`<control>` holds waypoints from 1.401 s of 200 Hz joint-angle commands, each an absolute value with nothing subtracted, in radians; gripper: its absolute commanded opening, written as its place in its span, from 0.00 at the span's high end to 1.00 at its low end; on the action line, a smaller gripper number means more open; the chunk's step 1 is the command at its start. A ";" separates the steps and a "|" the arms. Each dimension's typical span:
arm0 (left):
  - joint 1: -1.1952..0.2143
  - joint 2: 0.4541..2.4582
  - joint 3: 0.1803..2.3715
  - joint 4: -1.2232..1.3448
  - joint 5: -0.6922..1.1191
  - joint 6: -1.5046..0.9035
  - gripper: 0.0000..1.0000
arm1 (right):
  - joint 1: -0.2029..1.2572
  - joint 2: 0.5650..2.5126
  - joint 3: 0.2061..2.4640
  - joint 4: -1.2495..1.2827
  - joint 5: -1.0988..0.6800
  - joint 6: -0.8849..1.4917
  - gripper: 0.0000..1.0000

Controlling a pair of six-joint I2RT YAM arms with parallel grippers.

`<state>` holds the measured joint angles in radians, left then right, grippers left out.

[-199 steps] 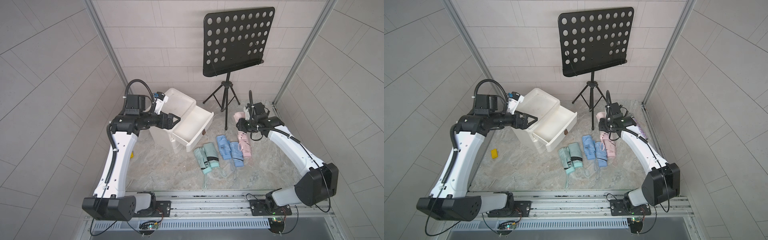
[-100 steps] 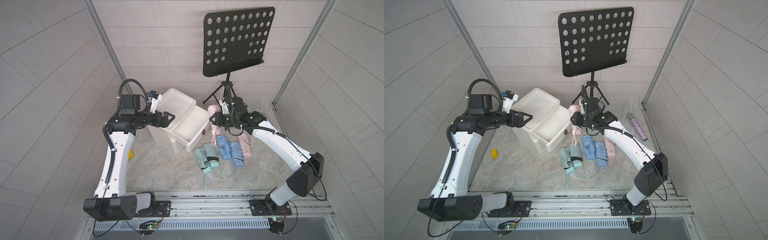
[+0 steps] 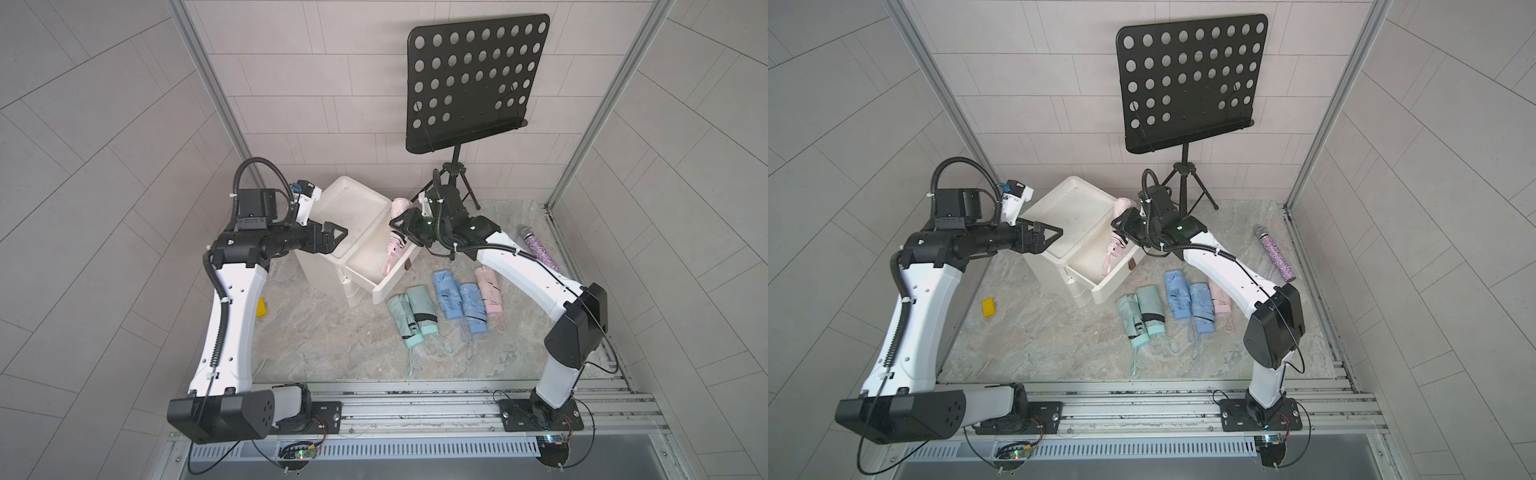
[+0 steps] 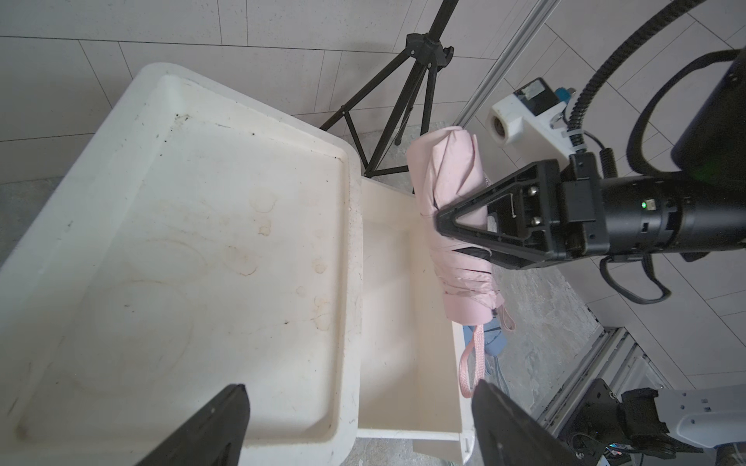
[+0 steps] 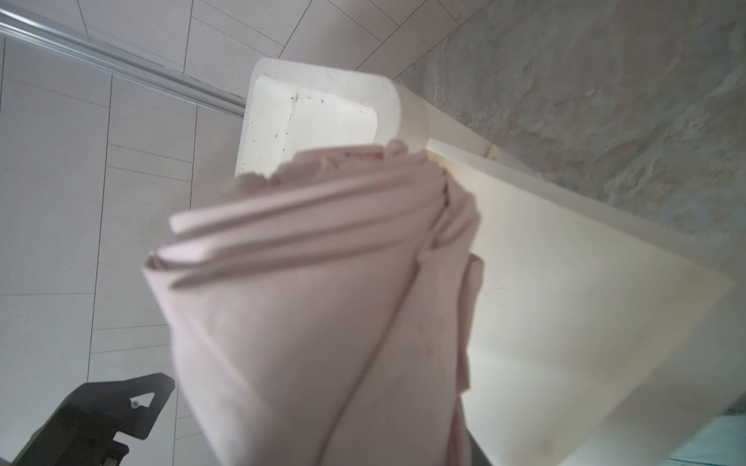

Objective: Place the umbrella in the drawer by color
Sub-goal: Place the umbrella in the drawer.

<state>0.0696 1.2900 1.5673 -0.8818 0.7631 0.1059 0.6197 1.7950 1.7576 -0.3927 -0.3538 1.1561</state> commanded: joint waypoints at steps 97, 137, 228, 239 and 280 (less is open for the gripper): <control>0.092 1.243 1.535 -0.846 0.805 0.097 0.07 | 0.693 1.769 1.678 -0.247 -0.197 1.478 0.63; 0.095 1.244 1.534 -0.840 0.815 0.087 0.07 | 0.690 1.786 1.697 -0.235 -0.193 1.484 0.56; 0.110 1.235 1.528 -0.845 0.819 0.091 0.07 | 0.690 1.844 1.796 -0.275 -0.213 1.478 0.30; 0.110 1.233 1.526 -0.844 0.819 0.091 0.07 | 0.690 1.847 1.799 -0.278 -0.213 1.478 0.30; 0.115 1.232 1.524 -0.847 0.822 0.091 0.07 | 0.693 1.833 1.782 -0.281 -0.203 1.480 0.30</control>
<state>0.1070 1.2537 1.5352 -0.8574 0.8055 0.0856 0.6884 1.8404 1.7729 -0.3058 -0.2169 1.4605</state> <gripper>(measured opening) 0.934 0.701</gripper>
